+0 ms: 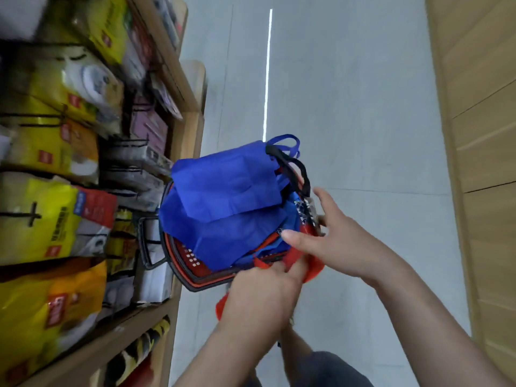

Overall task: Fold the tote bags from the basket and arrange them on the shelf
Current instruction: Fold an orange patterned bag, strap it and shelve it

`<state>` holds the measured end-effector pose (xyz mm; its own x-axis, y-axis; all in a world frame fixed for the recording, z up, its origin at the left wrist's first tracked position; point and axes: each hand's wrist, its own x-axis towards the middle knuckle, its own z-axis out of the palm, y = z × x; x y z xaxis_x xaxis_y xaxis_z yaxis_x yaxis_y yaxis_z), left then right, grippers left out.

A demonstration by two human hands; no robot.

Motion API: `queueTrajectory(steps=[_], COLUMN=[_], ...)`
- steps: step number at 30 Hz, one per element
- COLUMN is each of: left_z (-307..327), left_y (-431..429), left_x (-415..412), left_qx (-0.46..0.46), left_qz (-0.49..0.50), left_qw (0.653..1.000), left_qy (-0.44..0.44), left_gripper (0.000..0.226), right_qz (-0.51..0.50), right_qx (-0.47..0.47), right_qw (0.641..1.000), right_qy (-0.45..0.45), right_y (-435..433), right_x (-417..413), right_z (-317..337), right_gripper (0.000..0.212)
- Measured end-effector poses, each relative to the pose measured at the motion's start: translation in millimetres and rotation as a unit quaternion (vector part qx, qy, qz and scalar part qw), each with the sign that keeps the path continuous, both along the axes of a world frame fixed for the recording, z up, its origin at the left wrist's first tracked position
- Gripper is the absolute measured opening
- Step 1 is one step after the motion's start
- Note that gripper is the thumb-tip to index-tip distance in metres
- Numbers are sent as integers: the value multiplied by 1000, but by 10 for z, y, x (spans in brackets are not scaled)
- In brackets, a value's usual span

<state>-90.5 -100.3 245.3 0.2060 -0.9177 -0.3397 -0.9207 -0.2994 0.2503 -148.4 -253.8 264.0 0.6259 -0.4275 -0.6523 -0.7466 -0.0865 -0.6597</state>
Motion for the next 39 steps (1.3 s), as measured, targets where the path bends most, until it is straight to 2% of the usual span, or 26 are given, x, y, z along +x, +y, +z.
queueTrajectory(steps=[2, 3, 5, 6, 7, 10, 12, 16, 21, 24, 26, 28, 30, 31, 33, 34, 35, 36, 37, 39], left_z=[228, 331, 548, 629, 689, 745, 892, 1342, 1732, 1823, 1880, 1961, 2037, 2079, 2250, 2367, 2452, 2546, 2631, 2784], left_y=[-26, 9, 107, 197, 288, 532, 621, 822, 1168, 1492, 1759, 2020, 2269, 2383, 2583, 2674, 2788, 2903, 3030, 3300], left_x=[-151, -188, -131, -78, -17, 190, 327, 563, 616, 625, 611, 527, 395, 321, 115, -10, -121, -242, -347, -504], left_qx=[-39, -47, -62, -107, -145, -220, -279, -373, -441, -472, -476, -466, -493, -509, -510, -504, -499, -486, -464, -421], left_qz=[66, 108, 178, 213, 242, 320, 390, 463, 482, 498, 498, 502, 506, 507, 499, 485, 459, 426, 399, 375], left_qw=[996, 984, 910, 877, 868, 885, 855, 747, 672, 649, 634, 648, 660, 667, 697, 715, 735, 760, 785, 816], left_qy=[49, 136, 370, 417, 408, 257, 199, 297, 351, 330, 349, 334, 256, 196, 73, 24, -27, -68, -95, -124], left_gripper=[64, 58, 52, 49, 44, 38, 45, 47, 37, 43, 48, 51, 37, 34, 42, 44, 46, 51, 57, 63], right_qz=[24, 10, -43, -73, -100, -151, -131, -48, 33, 37, 41, 48, 13, -15, -33, -1, 56, 131, 211, 359], right_qx=[-129, -179, -194, -172, -137, -34, 13, 124, 212, 239, 259, 265, 223, 149, -118, -240, -310, -319, -290, -256], right_qw=[991, 982, 971, 970, 968, 952, 943, 922, 897, 886, 881, 882, 898, 917, 938, 923, 900, 883, 868, 812], right_qy=[-38, -66, -129, -157, -186, -264, -306, -364, -387, -395, -393, -388, -379, -370, -323, -301, -301, -320, -344, -383], right_y=[23, -6, -120, -192, -262, -396, -426, -366, -114, 83, 246, 416, 592, 657, 841, 974, 1151, 1359, 1601, 2120], right_x=[-7, -13, -38, -48, -48, -5, 49, 134, 189, 213, 214, 231, 295, 338, 391, 416, 416, 408, 393, 405], right_z=[173, 253, 445, 560, 683, 1073, 1313, 1746, 2135, 2238, 2295, 2342, 2322, 2273, 2202, 2190, 2223, 2279, 2361, 2507], right_gripper=[61, 50, 32, 26, 24, 25, 26, 26, 34, 33, 33, 33, 34, 37, 52, 64, 77, 88, 97, 109])
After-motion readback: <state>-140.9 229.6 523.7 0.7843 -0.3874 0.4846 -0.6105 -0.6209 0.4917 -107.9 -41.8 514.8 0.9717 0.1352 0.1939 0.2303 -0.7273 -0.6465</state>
